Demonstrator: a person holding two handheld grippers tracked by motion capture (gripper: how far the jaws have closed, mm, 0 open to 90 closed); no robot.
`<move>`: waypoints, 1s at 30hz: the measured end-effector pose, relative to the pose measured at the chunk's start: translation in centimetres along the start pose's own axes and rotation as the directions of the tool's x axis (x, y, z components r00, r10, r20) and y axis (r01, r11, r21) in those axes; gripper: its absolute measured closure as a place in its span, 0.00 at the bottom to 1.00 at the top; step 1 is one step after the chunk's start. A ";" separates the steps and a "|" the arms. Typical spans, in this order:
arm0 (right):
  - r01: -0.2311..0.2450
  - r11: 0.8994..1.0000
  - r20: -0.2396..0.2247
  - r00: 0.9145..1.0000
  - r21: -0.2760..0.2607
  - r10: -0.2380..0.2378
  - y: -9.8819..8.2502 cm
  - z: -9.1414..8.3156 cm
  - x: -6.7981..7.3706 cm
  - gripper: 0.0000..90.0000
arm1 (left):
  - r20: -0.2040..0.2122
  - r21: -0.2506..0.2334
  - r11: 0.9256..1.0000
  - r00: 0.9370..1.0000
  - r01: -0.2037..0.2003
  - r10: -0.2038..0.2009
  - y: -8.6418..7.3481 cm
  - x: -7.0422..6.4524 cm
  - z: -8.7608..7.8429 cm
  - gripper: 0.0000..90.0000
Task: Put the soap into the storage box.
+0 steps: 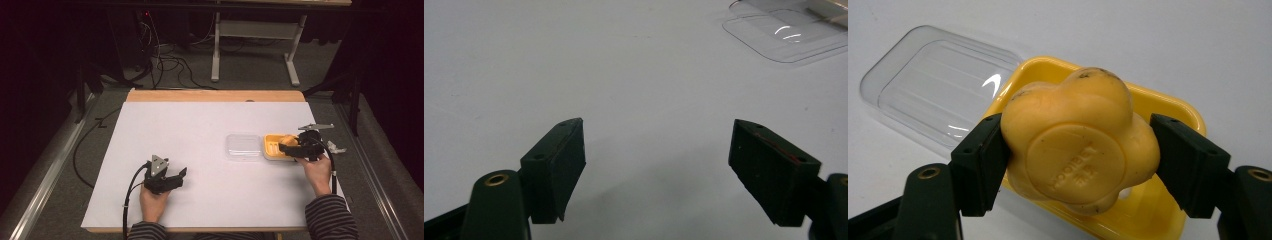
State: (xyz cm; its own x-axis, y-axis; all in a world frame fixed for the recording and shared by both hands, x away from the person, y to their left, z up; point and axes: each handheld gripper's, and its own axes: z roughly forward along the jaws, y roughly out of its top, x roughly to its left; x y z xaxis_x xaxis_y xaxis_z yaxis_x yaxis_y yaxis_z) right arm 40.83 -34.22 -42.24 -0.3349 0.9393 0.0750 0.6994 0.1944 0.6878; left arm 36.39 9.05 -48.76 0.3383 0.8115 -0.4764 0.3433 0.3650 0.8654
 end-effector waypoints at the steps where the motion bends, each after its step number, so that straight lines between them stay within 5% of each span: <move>1: -0.001 1.000 0.003 1.000 0.006 0.001 0.0 0.1 0.0 0.31 | 0.000 -0.001 1.000 1.000 0.000 0.000 0.0 0.0 0.0 0.26; 30: -0.021 0.996 0.027 0.999 0.082 0.019 0.2 2.4 0.0 0.30 | 0.001 -0.002 1.000 1.000 -0.003 0.003 0.0 0.0 0.0 0.26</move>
State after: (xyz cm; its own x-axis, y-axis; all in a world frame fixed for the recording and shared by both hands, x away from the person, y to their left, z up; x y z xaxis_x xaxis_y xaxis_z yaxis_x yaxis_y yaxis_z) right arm 42.47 -33.48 -43.82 -0.3043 0.9501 0.0688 0.7558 0.1968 0.6245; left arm 36.36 9.04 -48.77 0.3405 0.8121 -0.4739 0.3409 0.3631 0.8672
